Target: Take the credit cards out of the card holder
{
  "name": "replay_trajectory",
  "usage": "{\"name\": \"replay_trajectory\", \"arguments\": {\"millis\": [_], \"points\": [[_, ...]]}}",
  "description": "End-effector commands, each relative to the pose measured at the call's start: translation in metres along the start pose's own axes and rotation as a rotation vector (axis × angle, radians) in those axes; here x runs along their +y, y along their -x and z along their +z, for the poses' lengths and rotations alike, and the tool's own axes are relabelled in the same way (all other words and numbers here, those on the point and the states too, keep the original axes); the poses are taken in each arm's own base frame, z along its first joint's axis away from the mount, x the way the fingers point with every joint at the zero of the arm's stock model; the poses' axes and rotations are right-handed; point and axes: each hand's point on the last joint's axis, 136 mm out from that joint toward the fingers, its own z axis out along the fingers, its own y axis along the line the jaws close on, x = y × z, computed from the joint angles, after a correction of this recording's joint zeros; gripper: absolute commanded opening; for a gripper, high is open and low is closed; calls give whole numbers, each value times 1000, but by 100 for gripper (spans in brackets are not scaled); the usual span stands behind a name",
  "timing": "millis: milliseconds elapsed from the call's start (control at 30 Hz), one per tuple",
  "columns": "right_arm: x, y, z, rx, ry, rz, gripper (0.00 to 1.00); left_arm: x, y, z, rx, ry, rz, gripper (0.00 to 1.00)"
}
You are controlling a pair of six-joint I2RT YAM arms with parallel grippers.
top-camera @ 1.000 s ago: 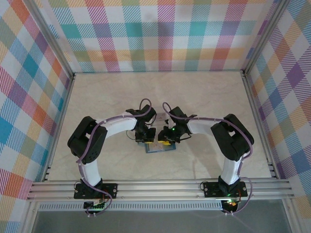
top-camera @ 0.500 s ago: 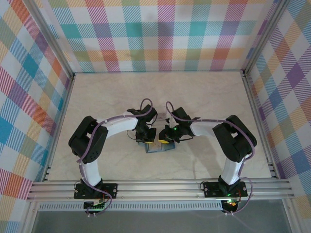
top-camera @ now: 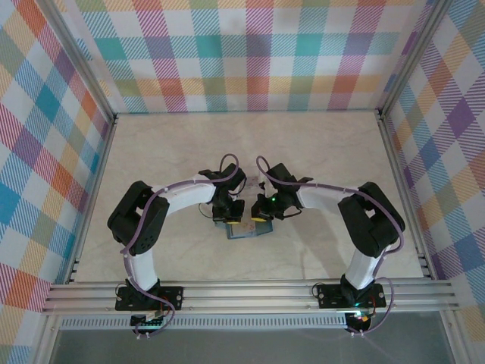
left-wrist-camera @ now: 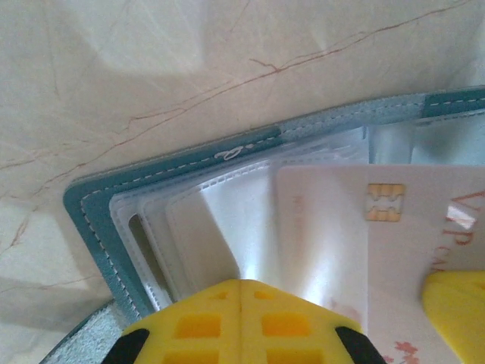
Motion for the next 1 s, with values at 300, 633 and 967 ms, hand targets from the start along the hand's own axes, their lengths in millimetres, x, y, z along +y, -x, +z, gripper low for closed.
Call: {"name": "replay_trajectory", "arguments": {"millis": [300, 633, 967], "points": [[-37, -3, -23, -14, -256, -63, 6, 20, -22, 20, 84, 94, 7, 4], [-34, -2, -21, -12, -268, -91, 5, 14, -19, 14, 72, 71, 10, 5], [-15, -4, -11, -8, -144, -68, 17, 14, -19, 14, 72, 69, 9, 5]]}}
